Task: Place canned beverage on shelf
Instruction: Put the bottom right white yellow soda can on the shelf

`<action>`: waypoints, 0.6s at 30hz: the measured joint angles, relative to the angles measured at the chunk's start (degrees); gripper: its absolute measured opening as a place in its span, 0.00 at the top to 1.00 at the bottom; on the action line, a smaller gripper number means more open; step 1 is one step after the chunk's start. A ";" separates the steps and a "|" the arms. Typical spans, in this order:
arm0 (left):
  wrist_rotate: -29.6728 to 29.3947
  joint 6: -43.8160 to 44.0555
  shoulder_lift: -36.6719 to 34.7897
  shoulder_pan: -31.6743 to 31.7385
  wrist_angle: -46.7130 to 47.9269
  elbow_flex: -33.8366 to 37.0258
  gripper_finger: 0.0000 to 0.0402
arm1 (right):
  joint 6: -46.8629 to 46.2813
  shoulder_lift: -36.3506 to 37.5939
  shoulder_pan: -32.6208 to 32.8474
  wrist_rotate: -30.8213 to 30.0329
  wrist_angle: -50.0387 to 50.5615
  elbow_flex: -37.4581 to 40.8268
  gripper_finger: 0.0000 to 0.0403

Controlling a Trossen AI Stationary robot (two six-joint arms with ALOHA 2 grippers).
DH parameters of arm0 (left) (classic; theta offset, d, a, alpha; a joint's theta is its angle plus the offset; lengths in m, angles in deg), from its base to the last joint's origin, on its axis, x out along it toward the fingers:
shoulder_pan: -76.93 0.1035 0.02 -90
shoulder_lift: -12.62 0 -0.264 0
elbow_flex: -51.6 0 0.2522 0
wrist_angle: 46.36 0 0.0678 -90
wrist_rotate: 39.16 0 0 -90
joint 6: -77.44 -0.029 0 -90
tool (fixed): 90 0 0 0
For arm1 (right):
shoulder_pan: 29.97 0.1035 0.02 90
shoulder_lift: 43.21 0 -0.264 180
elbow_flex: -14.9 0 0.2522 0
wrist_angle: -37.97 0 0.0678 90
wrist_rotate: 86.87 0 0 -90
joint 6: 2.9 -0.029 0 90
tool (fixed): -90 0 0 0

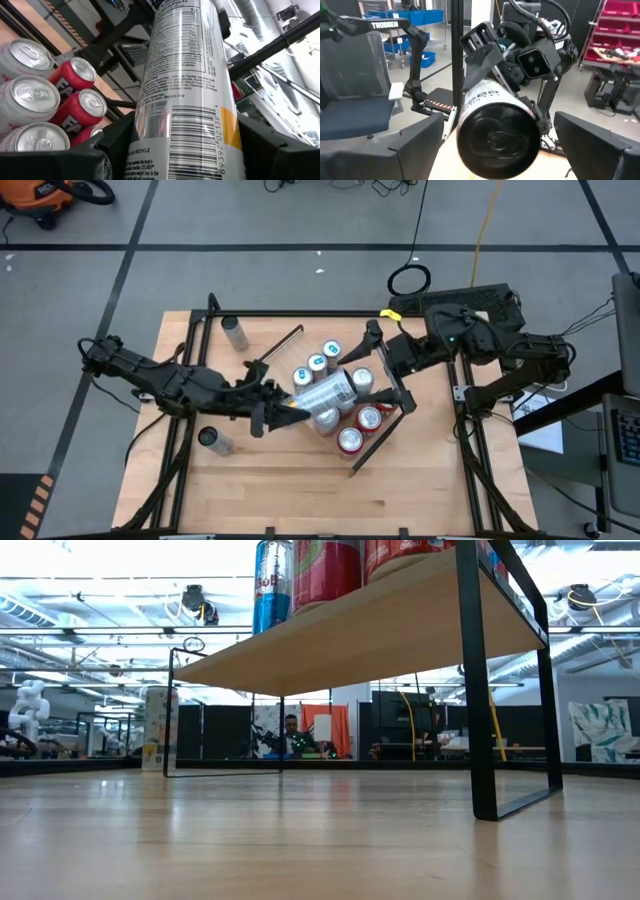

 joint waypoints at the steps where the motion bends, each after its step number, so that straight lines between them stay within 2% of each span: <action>1: 0.46 0.08 0.00 0.18 0.02 0.01 0.35 | 0.75 -0.07 0.00 0.01 -0.05 0.00 0.11; 8: 2.17 1.88 0.00 1.58 -0.14 -0.01 0.35 | 1.55 -1.77 -0.02 2.90 0.05 0.00 0.11; 12: 5.10 6.61 0.00 2.42 0.15 -0.01 0.35 | 3.19 -2.78 0.42 2.92 -1.08 0.00 0.12; 18: 6.16 8.11 0.02 3.00 0.20 -0.01 0.35 | 4.28 -3.75 0.50 2.95 -2.54 -0.02 0.18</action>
